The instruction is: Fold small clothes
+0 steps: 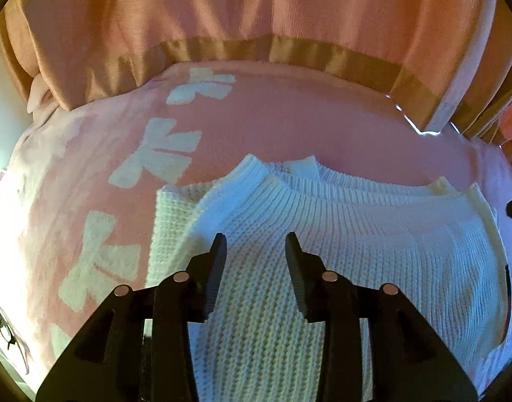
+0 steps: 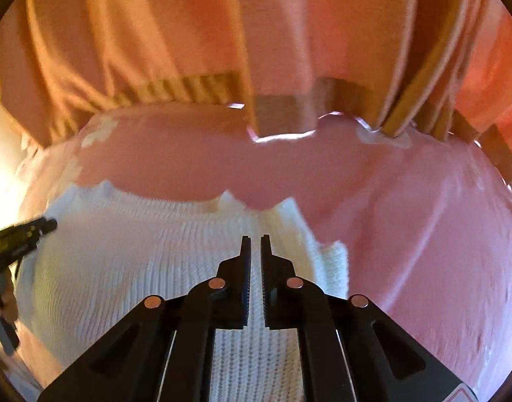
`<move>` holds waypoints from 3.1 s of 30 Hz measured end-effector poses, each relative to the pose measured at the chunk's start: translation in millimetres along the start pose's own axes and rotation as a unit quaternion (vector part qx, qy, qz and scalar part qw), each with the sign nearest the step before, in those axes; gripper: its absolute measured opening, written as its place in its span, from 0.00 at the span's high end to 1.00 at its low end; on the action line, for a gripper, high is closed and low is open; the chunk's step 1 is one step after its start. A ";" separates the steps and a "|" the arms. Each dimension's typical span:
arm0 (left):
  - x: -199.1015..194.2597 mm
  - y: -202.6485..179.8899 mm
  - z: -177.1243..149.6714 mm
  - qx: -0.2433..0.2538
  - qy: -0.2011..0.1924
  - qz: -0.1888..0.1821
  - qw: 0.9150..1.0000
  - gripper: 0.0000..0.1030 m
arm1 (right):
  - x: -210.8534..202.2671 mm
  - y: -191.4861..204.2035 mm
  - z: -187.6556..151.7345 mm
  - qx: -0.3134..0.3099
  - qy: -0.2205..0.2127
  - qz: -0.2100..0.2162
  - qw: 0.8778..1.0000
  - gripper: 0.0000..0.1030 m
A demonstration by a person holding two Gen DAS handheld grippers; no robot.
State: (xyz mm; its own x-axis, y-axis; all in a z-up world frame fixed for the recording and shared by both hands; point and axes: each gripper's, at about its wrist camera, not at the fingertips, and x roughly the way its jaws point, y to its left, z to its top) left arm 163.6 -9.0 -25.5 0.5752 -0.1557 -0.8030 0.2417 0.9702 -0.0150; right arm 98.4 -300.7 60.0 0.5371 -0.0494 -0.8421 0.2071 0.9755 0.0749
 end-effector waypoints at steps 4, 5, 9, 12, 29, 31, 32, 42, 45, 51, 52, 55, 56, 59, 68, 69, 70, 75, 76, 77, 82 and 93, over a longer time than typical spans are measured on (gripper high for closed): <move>9.3 1.9 -5.4 0.009 0.015 0.017 1.000 0.66 | 42.9 -6.2 -4.1 0.000 0.044 -0.019 0.999 0.96; 11.9 2.6 -5.7 0.008 0.018 0.018 1.000 0.66 | 52.6 -15.8 -4.3 0.012 0.051 -0.043 0.998 0.97; 7.0 5.6 -3.2 0.004 0.013 0.011 1.000 0.66 | 50.7 -42.3 -1.8 0.090 0.053 -0.013 0.994 1.00; -8.7 24.0 1.3 -0.027 0.002 -0.020 0.999 0.59 | 21.4 -10.6 5.5 0.040 0.015 0.002 0.999 0.92; -10.7 83.8 -57.1 -0.129 0.086 -0.101 0.983 0.43 | 59.3 161.8 -42.8 -0.108 0.106 0.096 0.984 0.97; -3.0 85.4 -58.2 -0.141 0.091 -0.107 0.980 0.39 | 61.6 166.1 -39.1 -0.103 0.107 0.093 0.985 0.97; 2.7 86.6 -58.9 -0.153 0.097 -0.113 0.977 0.37 | 63.1 167.6 -38.9 -0.106 0.105 0.091 0.985 0.98; -17.4 63.6 -38.1 -0.148 0.060 -0.130 0.979 0.77 | 66.4 165.4 -34.6 -0.108 0.105 0.099 0.984 0.98; -42.2 53.2 -26.0 -0.156 0.034 -0.174 0.972 0.79 | 65.3 164.2 -34.1 -0.109 0.106 0.099 0.983 0.98; -85.9 13.4 -7.9 -0.146 -0.005 -0.252 0.957 0.79 | 65.6 158.0 -34.7 -0.095 0.103 0.113 0.984 0.98; -87.5 3.7 -5.5 -0.139 -0.004 -0.258 0.956 0.79 | 65.6 156.5 -34.6 -0.092 0.103 0.118 0.983 0.98; -87.3 -22.7 -0.4 -0.117 -0.002 -0.259 0.959 0.79 | 64.5 145.3 -34.1 -0.072 0.103 0.147 0.981 0.98; -86.3 -30.5 0.4 -0.110 0.000 -0.257 0.960 0.79 | 60.1 136.2 -32.4 -0.056 0.109 0.161 0.979 0.98; -83.0 -58.2 3.2 -0.090 0.011 -0.249 0.964 0.79 | 34.4 109.1 -25.0 -0.031 0.095 0.157 0.983 0.92; -79.6 -169.6 12.1 -0.021 0.034 -0.232 0.972 0.76 | -23.5 -36.6 -45.9 0.073 0.051 0.076 0.993 0.76; -69.0 -185.7 6.8 -0.008 0.046 -0.225 0.973 0.72 | -24.2 -45.2 -51.0 0.079 0.054 0.071 0.993 0.76; -60.3 -197.1 3.0 0.005 0.057 -0.217 0.974 0.70 | -25.5 -51.7 -55.6 0.082 0.056 0.064 0.993 0.76; -48.5 -217.6 -29.7 0.051 0.088 -0.224 0.969 0.53 | -38.4 -69.9 -74.0 0.086 0.049 0.066 0.993 0.76; -56.3 -214.1 -31.6 0.058 0.081 -0.227 0.969 0.40 | -42.6 -69.8 -74.2 0.087 0.045 0.072 0.993 0.73; -69.0 -207.5 -32.2 0.064 0.070 -0.225 0.970 0.32 | -46.1 -70.2 -74.4 0.089 0.041 0.082 0.992 0.68; -129.0 -159.7 -29.8 0.091 -0.046 -0.216 0.971 0.12 | -50.4 -46.8 -66.6 0.106 0.035 0.152 0.982 0.44; -116.3 -92.9 -29.5 0.036 -0.057 -0.146 0.987 0.12 | 15.5 19.0 -64.4 0.095 0.104 0.180 0.973 0.75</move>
State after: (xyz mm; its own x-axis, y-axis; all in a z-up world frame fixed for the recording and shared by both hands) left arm 51.2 -75.5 51.7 0.5556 -0.4513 -0.6983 0.4634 0.8654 -0.1905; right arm 58.0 -269.1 14.0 0.4300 0.3529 -0.8310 0.1934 0.8631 0.4666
